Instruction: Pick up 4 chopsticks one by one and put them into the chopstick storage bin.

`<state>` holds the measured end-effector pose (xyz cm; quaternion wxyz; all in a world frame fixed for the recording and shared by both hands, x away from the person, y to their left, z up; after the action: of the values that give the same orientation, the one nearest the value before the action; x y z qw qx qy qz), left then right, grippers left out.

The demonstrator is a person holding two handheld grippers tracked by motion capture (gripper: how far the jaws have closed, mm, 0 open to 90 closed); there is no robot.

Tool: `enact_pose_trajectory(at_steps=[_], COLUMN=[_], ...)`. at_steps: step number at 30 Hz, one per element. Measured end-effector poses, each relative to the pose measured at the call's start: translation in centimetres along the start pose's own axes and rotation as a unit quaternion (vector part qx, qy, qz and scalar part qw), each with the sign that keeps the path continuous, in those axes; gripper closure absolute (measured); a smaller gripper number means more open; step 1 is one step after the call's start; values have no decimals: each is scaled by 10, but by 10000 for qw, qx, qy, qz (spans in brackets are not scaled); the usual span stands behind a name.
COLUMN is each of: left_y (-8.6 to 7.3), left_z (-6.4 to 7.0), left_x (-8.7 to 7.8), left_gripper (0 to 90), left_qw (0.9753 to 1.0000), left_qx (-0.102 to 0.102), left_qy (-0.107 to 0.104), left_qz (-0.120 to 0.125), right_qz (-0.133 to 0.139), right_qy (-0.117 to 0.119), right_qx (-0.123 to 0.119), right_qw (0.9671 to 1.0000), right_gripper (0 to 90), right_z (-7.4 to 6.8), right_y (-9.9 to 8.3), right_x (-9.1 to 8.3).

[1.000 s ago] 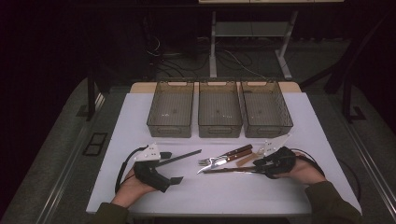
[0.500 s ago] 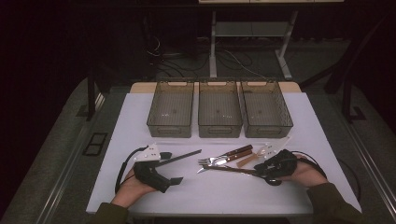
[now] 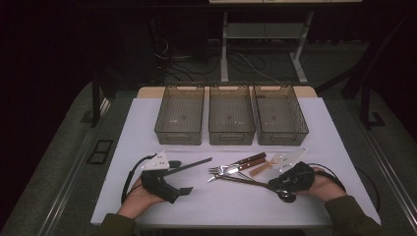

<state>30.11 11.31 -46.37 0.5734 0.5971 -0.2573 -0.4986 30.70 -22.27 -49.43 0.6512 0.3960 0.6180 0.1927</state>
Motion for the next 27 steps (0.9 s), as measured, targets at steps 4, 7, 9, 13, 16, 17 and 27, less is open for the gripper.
enact_pose_trajectory(at_steps=[4, 7, 9, 13, 16, 17, 27], left_y=[0, 0, 0, 0, 0, 0, 0], left_z=[0, 0, 0, 0, 0, 0, 0], left_x=[0, 0, 0, 0, 0, 0, 0], left_gripper=[0, 0, 0, 0, 0, 0, 0], left_qw=[10000, 10000, 10000, 10000, 10000, 10000, 10000], left_qx=[-6, -7, -10, -2, 0, -4, 0], left_qy=[2, -1, 4, -5, -4, -1, -5], left_qz=[-11, -11, -12, -6, -5, -7, -5], right_qz=[41, 78, 78, 125, 144, 144, 271], right_qy=[-5, 36, 31, 31, 16, 16, 64], right_qx=[-1, 18, 17, -63, -84, -84, -8], right_qw=[10000, 10000, 10000, 9999, 9999, 9999, 9996], right_gripper=[827, 834, 834, 835, 839, 839, 848], right_z=[1, 0, 0, 2, 2, 2, 1], right_y=[1, 2, 2, 3, 3, 3, 8], right_x=[0, -1, -1, -2, -3, -3, -7])
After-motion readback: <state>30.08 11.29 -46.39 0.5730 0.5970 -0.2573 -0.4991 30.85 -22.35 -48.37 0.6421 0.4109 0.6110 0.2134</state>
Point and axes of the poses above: each handheld gripper's, and its own axes: x roughly forward along the jaws, y roughly out of its top, z roughly to its right, the point moved 7 cm from there along x, roughly forward along the jaws, and after that the axes turned 14 degrees about z, right-handed, at the moved point
